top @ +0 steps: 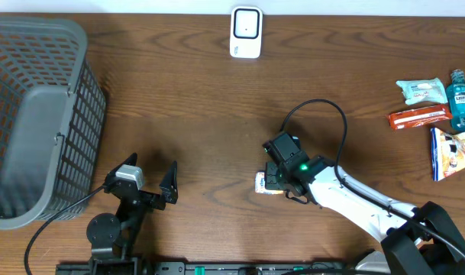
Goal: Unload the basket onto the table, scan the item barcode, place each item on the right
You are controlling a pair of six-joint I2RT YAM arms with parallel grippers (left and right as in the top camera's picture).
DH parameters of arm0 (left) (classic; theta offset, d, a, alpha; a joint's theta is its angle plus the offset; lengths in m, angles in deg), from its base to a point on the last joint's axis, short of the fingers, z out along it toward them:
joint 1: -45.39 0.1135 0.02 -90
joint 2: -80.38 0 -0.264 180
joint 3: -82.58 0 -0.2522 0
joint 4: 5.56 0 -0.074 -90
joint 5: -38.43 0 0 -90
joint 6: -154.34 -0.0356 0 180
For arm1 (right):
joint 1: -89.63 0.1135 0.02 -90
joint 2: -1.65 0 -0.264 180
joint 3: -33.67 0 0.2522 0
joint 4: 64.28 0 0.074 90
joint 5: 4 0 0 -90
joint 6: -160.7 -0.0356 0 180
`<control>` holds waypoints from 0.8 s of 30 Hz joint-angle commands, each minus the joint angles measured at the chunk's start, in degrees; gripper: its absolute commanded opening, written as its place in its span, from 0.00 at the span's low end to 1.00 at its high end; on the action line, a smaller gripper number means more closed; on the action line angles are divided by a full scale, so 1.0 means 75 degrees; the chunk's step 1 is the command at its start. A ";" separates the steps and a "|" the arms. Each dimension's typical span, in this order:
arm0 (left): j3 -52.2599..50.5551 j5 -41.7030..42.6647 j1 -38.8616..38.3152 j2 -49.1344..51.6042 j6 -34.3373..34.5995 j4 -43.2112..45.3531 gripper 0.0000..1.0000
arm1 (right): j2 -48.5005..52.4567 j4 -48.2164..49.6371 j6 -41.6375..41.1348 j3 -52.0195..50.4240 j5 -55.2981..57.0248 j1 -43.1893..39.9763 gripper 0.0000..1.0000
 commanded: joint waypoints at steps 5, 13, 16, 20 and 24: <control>-0.0213 0.0125 0.0009 -0.0020 0.0009 -0.0122 0.98 | -0.0149 -0.1425 0.0015 0.0580 -0.1000 -0.0883 0.01; -0.0213 0.0128 0.0009 -0.0020 0.0009 -0.0122 0.98 | -0.0490 -0.2841 -0.0058 0.1145 -0.4820 -0.2556 0.01; -0.0213 0.0128 0.0009 -0.0020 0.0009 -0.0122 0.98 | -0.0493 -0.3235 -0.0058 0.1145 -0.5761 -0.2984 0.01; -0.0213 0.0125 0.0009 -0.0020 0.0012 -0.0122 0.98 | -0.0504 -0.4130 0.0076 0.1145 -0.6065 -0.3316 0.02; -0.0213 0.0128 0.0009 -0.0020 0.0009 -0.0122 0.98 | -0.0525 -0.4403 0.0580 0.1145 -0.6053 -0.3389 0.02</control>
